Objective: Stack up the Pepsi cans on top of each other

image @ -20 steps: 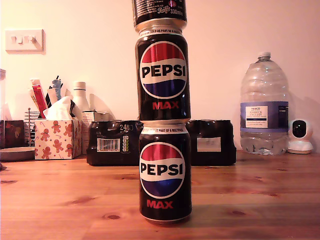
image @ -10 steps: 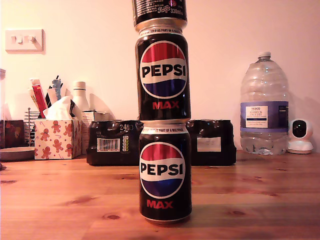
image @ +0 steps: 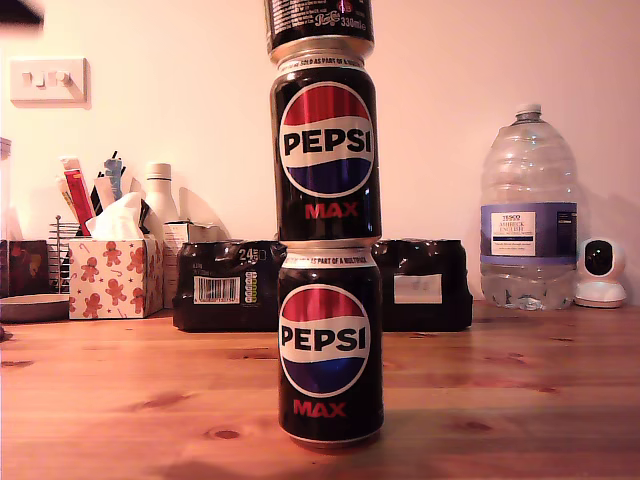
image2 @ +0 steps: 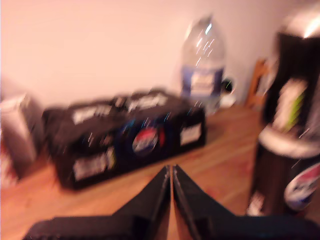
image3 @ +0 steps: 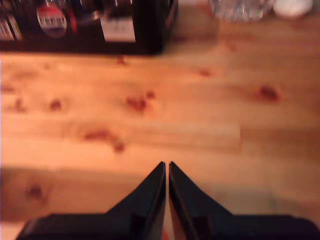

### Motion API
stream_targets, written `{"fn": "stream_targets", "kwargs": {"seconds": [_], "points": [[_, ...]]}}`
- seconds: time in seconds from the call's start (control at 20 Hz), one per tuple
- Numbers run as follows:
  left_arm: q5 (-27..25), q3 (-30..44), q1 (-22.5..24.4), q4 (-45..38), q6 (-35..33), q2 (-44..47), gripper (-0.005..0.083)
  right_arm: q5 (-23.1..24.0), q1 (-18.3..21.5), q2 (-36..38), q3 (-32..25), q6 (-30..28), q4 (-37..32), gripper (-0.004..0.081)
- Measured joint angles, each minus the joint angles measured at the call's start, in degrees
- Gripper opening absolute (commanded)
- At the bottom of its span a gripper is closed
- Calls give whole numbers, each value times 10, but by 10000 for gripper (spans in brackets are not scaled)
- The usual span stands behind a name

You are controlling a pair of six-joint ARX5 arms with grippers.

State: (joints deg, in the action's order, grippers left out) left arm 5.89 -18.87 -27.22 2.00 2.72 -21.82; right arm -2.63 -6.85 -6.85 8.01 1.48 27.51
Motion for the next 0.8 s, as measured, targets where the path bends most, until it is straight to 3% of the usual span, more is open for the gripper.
{"fn": "stream_targets", "kwargs": {"seconds": [0.3, 0.8], "points": [[0, 61, 18, -53, 13, 0, -21, 0, 0, 0, 0, 0, 20, -12], [26, 90, 18, -2, 15, 1, -21, 0, 0, 0, 0, 0, 21, -12]]}}
